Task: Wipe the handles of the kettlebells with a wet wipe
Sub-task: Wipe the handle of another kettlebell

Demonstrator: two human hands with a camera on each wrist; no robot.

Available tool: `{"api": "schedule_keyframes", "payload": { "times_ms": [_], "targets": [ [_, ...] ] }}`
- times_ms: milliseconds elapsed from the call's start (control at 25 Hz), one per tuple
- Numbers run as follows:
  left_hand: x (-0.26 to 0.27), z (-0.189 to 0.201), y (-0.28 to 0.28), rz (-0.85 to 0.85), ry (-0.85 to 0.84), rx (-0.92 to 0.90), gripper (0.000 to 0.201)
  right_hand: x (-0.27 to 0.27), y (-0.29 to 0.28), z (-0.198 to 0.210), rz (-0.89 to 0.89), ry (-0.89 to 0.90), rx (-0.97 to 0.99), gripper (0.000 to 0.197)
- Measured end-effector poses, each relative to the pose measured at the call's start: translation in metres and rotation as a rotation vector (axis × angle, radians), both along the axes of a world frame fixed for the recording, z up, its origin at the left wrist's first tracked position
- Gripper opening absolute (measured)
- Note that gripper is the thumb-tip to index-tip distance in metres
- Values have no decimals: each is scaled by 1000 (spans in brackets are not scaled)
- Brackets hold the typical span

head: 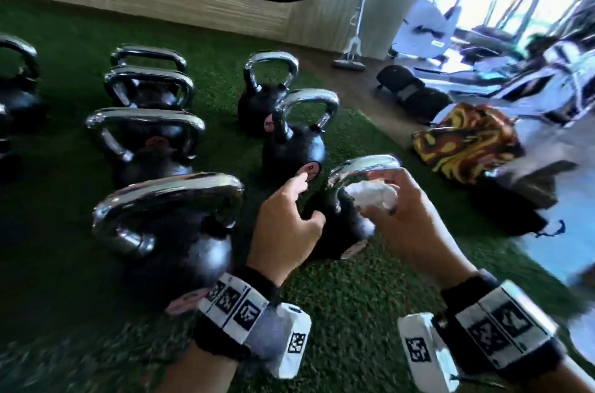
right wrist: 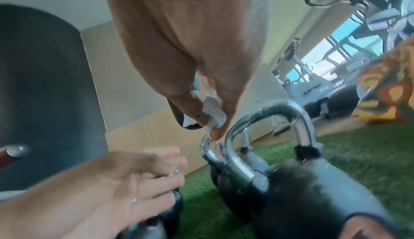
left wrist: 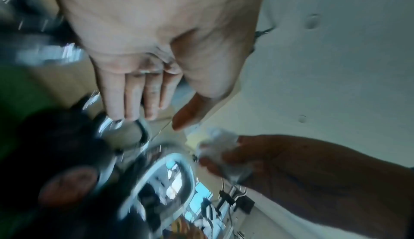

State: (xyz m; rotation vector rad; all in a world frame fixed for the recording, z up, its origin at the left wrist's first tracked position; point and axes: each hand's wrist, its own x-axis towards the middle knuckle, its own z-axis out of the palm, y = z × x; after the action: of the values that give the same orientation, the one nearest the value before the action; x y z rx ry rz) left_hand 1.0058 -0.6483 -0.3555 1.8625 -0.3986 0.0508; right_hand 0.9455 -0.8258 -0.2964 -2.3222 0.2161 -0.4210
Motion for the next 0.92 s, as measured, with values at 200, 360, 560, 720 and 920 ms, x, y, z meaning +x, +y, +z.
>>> {"api": "schedule_keyframes", "payload": {
  "times_ms": [200,360,560,720,920],
  "targets": [
    [26,-66,-89,122,274,-169,102,13,-58,22,52,-9,-102,26],
    [42,-80,-134,341,346,-339,77,50,-91,33,122,-23,-169,24],
    [40,-91,-152,503,441,-361,69,84,-126,57,68,-4,-121,25],
    [42,-95,-152,507,457,-302,86,101,-131,57,27,41,-21,27],
    [40,-91,-152,515,436,-306,102,98,-112,40,60,9,-48,36]
  ]
}}
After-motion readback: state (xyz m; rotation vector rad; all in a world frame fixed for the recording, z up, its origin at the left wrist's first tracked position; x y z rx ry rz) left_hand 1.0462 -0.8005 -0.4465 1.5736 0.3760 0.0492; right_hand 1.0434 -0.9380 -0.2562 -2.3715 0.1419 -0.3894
